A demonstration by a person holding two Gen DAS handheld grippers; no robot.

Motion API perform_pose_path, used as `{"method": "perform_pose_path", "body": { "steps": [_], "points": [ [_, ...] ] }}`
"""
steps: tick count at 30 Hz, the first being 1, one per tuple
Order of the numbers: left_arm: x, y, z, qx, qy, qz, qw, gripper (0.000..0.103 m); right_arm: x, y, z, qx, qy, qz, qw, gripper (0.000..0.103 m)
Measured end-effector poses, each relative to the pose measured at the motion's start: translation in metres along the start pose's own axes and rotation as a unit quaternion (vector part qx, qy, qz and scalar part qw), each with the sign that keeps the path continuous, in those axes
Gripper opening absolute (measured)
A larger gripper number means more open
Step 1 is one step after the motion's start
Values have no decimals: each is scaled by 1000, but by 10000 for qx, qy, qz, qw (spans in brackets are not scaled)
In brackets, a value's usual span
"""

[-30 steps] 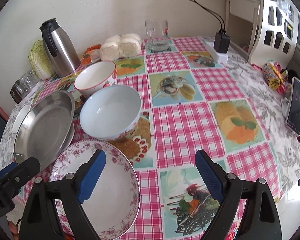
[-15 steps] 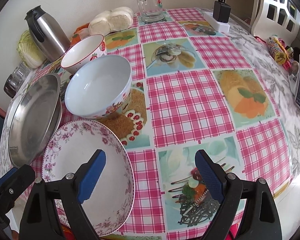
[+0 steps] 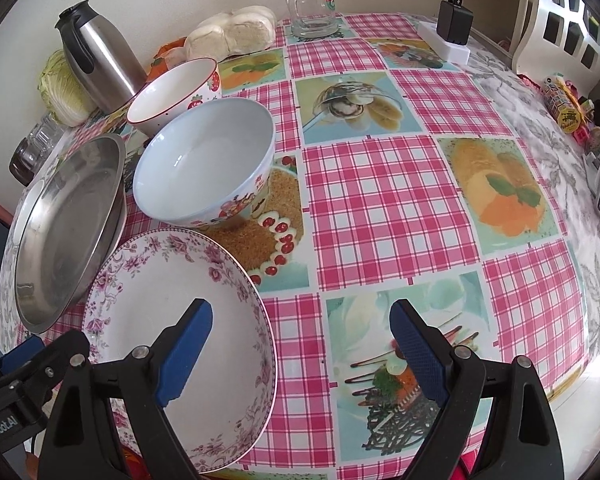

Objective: Organize plates and bowls

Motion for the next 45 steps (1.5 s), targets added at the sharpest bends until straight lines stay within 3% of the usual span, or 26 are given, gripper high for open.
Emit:
{"method": "perform_pose_path", "body": {
  "steps": [6, 8, 11, 20, 25, 27, 39, 45],
  "points": [
    [7, 1, 0, 9, -14, -124, 9999, 93, 5, -3, -1, 92, 170, -165, 9997, 65],
    [11, 2, 0, -18, -41, -181, 9998, 89, 7, -3, 0, 128, 207, -238, 9994, 52],
    [18, 4, 0, -62, -93, -287, 9995, 79, 10, -4, 0, 157, 247, -310, 9991, 43],
    [37, 5, 0, -162, -225, -516, 9983, 65, 14, -7, -7, 89, 428, -380, 9983, 21],
    [50, 10, -1, -240, -352, -661, 9969, 57, 20, -8, -12, 49, 461, -459, 9979, 19],
    [55, 11, -4, -325, -449, -702, 9960, 49, 23, -9, -14, 33, 483, -485, 9976, 19],
    [79, 25, -10, -611, -589, -743, 9936, 46, 38, -15, -22, 2, 724, -644, 9953, 19],
    [78, 11, -16, -991, -803, -612, 9899, 47, 39, -13, -15, 117, 895, -717, 9933, 19]
  ]
}}
Point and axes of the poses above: each gripper's, at about its wrist camera, not at the fingertips, and x roughly the way its jaws point, z to its right, y to its top, the point moved 3 cm from there along x, roughly the way its jaws point, and after that the axes turned 13 degrees about x, right-handed, at the moved point
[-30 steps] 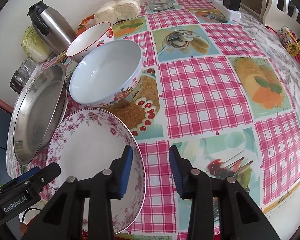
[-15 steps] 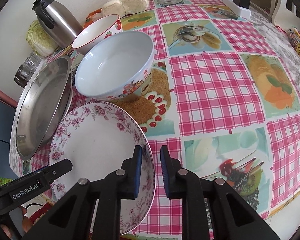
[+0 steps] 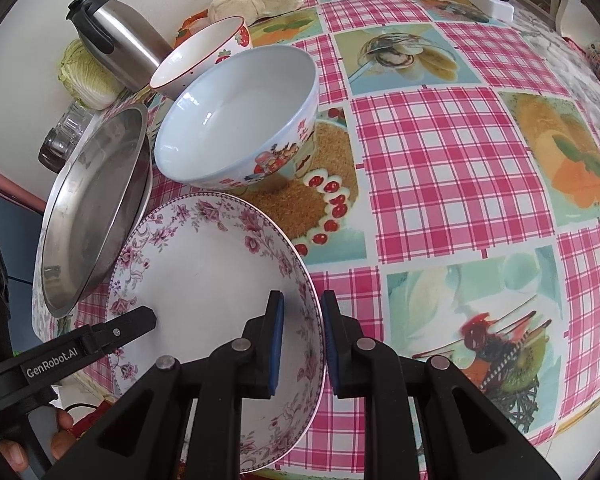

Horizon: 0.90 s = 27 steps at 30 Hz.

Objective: Organize plates and bowls

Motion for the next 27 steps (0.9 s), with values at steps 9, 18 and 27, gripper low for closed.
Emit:
{"method": "perform_pose_path", "body": {
  "steps": [9, 18, 27],
  "points": [
    [6, -2, 8, 237, 163, 10, 9996, 43, -4, 3, 10, 73, 155, -71, 9998, 18],
    [13, -9, 42, 559, 168, -99, 9982, 43, -13, 6, 34, 333, 217, -110, 9991, 15],
    [20, -10, 61, 665, 187, -121, 9975, 43, -19, 8, 53, 459, 310, -151, 9983, 13]
  ]
}}
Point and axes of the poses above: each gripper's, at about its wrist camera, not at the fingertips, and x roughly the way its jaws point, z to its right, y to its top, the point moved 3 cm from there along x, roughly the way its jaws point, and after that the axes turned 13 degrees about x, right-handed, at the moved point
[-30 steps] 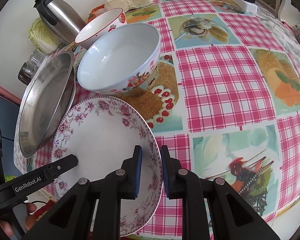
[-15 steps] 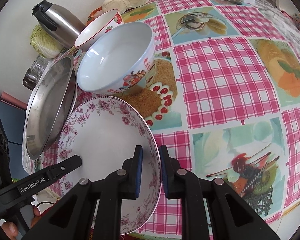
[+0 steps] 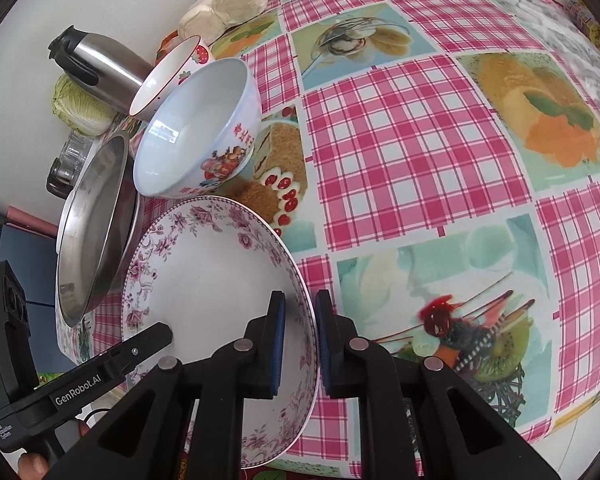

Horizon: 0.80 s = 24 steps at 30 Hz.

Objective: Organize plates and bowls

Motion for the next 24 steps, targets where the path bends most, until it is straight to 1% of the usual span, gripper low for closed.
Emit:
{"method": "perform_pose_path", "body": {
  "steps": [4, 5, 9, 10, 12, 19, 24],
  "points": [
    [-4, -3, -2, 4, 0, 1, 10000, 43, 1, 2, -1, -5, -12, 2, 10000, 14],
    [-3, -4, -2, 3, 11, 1, 10000, 42, 0, 2, -2, -20, -2, 4, 10000, 15],
    [-4, -3, -13, -112, -31, 3, 9999, 34, 2, 0, -8, -120, -92, 32, 9999, 15],
    [-4, -3, -13, -138, -52, 2, 9999, 33, 2, 0, -9, -69, -211, 37, 9997, 14],
    [-4, -3, -13, -143, -86, -5, 9999, 31, 0, 0, -10, -89, -243, 76, 9996, 14],
    [-7, -6, -14, -98, -165, -25, 9998, 28, -11, -3, -8, -96, -347, 127, 9993, 13],
    [-15, -6, -13, -72, -145, 24, 9999, 28, -24, -9, -16, -250, -311, 285, 9988, 13]
  ]
}}
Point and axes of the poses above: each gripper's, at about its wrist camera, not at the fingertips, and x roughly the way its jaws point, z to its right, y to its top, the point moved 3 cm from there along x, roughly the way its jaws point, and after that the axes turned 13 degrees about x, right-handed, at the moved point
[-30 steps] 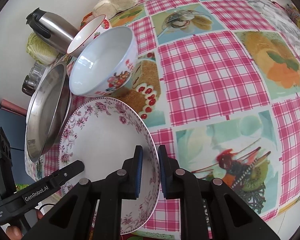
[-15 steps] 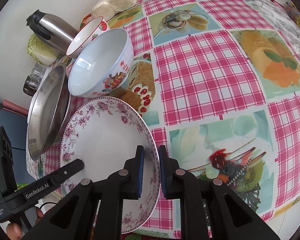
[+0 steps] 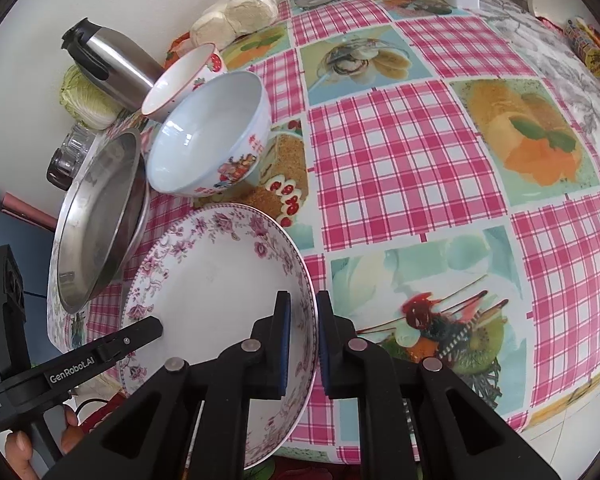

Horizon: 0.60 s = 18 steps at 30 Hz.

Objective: Organize plates and bowls
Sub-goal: 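Lift and tilt the floral plate with both grippers toward the steel pan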

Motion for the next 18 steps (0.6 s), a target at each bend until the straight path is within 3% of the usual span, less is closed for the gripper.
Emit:
{"method": "perform_pose_path", "body": {
  "steps": [18],
  "points": [
    [-40, -6, -3, 128, 26, 348, 9993, 28, -25, -8, -10, -206, 126, 375, 9990, 13]
  ]
}}
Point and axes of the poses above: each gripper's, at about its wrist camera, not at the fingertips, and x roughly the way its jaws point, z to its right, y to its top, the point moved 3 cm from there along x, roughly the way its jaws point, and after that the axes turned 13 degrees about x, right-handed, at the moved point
